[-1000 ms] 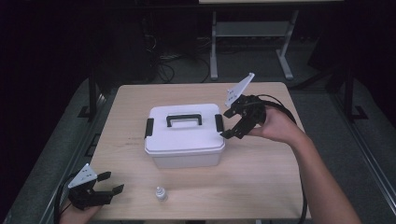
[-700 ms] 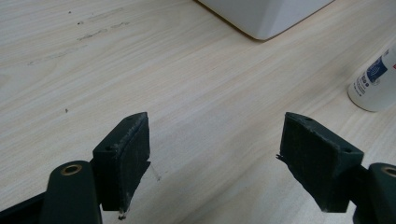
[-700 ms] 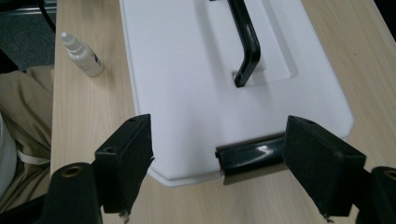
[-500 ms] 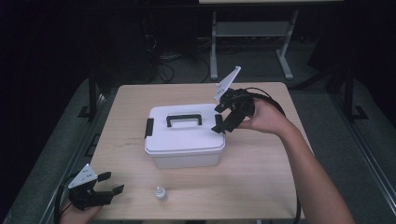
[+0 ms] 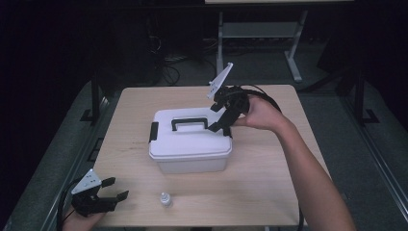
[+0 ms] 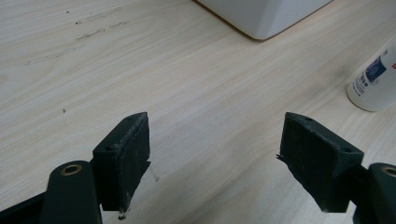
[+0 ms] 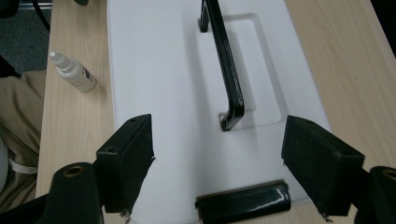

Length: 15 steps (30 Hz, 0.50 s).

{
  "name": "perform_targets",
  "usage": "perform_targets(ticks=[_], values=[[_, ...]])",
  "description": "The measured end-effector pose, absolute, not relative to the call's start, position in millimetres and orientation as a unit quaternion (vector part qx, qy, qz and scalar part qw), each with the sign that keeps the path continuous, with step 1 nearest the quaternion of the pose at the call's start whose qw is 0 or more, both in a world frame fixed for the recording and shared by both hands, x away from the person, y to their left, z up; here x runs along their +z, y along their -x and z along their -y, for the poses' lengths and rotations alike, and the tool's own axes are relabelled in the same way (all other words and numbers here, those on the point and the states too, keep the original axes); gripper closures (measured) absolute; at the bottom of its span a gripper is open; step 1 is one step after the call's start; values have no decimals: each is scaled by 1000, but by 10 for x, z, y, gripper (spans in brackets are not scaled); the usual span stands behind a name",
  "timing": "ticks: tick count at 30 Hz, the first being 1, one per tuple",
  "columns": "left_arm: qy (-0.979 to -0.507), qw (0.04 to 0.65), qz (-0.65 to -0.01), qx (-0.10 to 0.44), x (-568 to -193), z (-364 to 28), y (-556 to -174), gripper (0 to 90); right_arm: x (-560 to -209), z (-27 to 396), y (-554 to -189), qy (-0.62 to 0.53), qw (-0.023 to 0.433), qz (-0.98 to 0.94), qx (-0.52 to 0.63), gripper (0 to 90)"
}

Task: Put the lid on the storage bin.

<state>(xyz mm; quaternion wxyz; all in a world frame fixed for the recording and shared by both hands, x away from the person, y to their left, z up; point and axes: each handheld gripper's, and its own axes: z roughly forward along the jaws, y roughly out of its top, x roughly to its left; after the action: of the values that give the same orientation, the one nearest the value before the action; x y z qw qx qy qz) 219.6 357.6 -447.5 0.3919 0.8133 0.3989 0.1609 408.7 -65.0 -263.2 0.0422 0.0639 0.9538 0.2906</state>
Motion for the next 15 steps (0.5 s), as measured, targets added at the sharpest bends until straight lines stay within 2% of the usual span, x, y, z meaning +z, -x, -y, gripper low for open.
perform_targets(ticks=[15], values=[[-815, 389, -399, 158, -4490, -3562, -2193, 240, -2616, 324, -4192, -40, 36, -958, 281, 279]])
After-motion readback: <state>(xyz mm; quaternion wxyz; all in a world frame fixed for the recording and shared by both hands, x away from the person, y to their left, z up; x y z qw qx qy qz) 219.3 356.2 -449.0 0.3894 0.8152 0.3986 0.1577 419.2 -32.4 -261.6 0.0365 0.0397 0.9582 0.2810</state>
